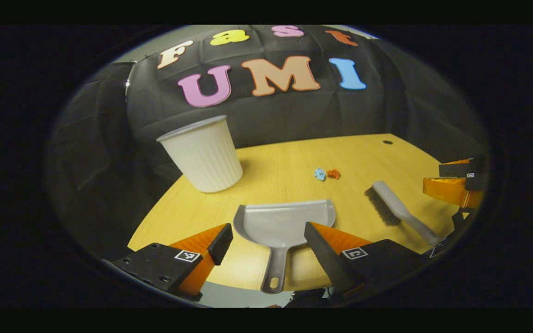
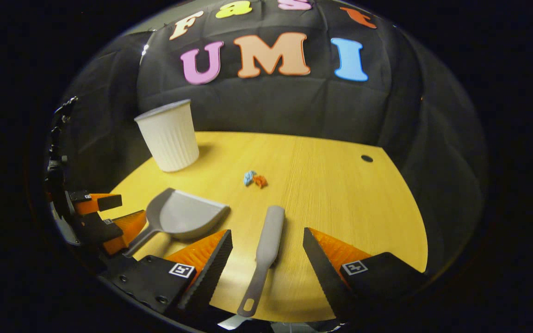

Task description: Pick up the small broom and dustpan from the desktop, sweep the trash into the dustpan with the broom, and then empty the trash into the garbage bin.

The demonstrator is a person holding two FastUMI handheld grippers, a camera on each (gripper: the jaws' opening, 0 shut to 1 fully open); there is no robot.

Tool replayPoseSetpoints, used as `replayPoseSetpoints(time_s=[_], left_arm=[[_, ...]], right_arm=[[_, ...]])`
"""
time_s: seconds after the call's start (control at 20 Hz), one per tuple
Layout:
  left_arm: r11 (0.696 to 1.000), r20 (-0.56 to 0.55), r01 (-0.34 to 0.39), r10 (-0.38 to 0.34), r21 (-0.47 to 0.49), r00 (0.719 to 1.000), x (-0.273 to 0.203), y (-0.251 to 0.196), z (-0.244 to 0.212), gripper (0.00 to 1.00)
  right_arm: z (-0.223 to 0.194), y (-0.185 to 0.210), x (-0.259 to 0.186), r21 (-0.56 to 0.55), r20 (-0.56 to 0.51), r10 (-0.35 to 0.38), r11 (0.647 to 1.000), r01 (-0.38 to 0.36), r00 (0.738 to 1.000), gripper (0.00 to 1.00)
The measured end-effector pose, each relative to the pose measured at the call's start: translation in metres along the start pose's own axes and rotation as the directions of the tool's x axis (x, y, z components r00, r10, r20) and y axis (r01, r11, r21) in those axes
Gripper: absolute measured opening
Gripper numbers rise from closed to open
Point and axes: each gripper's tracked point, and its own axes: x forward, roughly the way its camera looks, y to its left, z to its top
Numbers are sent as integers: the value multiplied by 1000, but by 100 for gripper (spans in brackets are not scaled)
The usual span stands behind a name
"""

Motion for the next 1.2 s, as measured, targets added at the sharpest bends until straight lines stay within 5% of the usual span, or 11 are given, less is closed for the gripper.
replayPoseSetpoints(time_s=[0.15,0.4,0.55,0.6,0.65,0.7,0.85,1.0,1.2], left_arm=[[1000,-118,17,-16,7,993,13,-3,-35,96],[998,-287,60,-67,-33,956,25,-14,-78,100],[997,-349,82,-80,-8,934,29,-15,-95,96],[995,-365,97,-91,-2,927,32,-16,-98,100],[993,-376,118,-113,-9,920,31,-20,-100,90],[991,-362,137,-130,-8,923,34,-24,-97,86],[991,-367,130,-114,18,923,40,-18,-97,32],[985,-361,168,-148,24,921,43,-17,-91,28],[963,-316,257,-221,76,923,62,-19,-63,26]], right_arm=[[-38,3,23,-7,-180,-3,1000,1,984,99],[-87,5,39,-19,-413,-18,1000,11,911,96],[-92,9,46,-21,-474,-10,1000,0,881,82],[-91,8,50,-31,-479,-16,1000,2,877,69],[-90,7,52,-42,-485,-26,999,6,874,62],[-89,4,51,-49,-488,-34,999,11,872,43],[-89,8,50,-65,-491,5,997,-42,871,28],[-80,4,52,-46,-463,22,998,-49,886,19],[-49,-13,69,-16,-396,14,1000,-22,918,20]])
